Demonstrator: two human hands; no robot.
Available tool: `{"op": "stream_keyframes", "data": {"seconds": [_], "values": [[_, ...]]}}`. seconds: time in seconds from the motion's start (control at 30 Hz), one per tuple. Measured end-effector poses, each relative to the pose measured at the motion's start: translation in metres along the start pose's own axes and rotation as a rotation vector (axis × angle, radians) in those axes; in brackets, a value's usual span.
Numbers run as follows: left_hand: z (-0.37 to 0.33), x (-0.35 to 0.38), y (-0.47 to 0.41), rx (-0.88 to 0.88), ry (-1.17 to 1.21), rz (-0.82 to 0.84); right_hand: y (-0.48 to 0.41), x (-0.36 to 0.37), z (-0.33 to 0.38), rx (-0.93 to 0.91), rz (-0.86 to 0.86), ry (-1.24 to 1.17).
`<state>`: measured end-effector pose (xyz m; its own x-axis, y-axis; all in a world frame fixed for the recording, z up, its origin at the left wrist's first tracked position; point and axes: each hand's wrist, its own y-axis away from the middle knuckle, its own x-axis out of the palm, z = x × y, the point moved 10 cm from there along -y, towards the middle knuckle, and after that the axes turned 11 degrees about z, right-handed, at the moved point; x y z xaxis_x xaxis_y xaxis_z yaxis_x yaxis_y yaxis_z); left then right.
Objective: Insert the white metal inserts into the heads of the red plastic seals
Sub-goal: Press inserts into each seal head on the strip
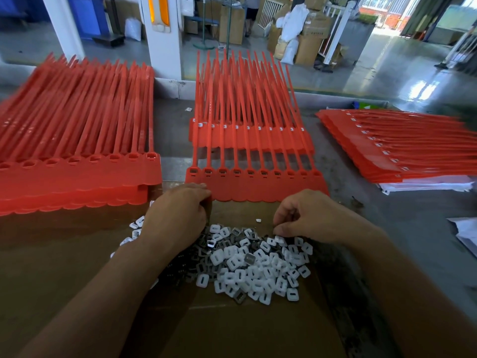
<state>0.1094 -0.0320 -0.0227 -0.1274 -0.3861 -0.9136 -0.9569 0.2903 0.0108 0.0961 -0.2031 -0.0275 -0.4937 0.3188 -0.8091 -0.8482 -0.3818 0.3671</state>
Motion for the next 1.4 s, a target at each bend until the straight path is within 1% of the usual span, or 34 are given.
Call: {"op": "stream_keyframes", "data": {"seconds": [0.07,0.33,0.4,0.57,0.7,0.9,1.0,1.17,1.3,1.4], "values": [[0.0,0.0,0.0,-0.004,0.002,0.001,0.001,0.002,0.001,-0.005,0.014,0.001],[-0.001,0.0,0.0,-0.001,0.011,-0.002,0.003,0.008,0.009,-0.011,0.033,0.14],[-0.001,-0.001,0.0,-0.006,0.012,-0.003,0.005,0.006,0.007,-0.01,0.018,0.104],[0.0,0.0,-0.001,-0.016,0.018,0.001,0.012,-0.008,-0.004,-0.013,-0.103,-0.161],[0.001,0.0,-0.001,-0.016,0.019,0.005,0.011,-0.012,-0.006,-0.007,-0.158,-0.142],[0.0,0.0,-0.001,-0.012,0.017,0.01,0.013,-0.02,-0.015,0.003,-0.275,-0.297],[0.001,0.001,-0.001,-0.01,0.017,0.012,0.013,-0.021,-0.015,-0.007,-0.3,-0.306],[0.001,0.0,0.0,-0.008,0.014,0.003,0.011,-0.015,-0.012,-0.053,-0.277,-0.341],[0.0,0.0,0.0,-0.015,0.01,0.002,0.012,-0.019,-0.011,-0.055,-0.32,-0.278],[0.0,0.0,0.0,-0.016,0.006,0.01,0.012,-0.02,-0.012,-0.045,-0.321,-0.273]]}}
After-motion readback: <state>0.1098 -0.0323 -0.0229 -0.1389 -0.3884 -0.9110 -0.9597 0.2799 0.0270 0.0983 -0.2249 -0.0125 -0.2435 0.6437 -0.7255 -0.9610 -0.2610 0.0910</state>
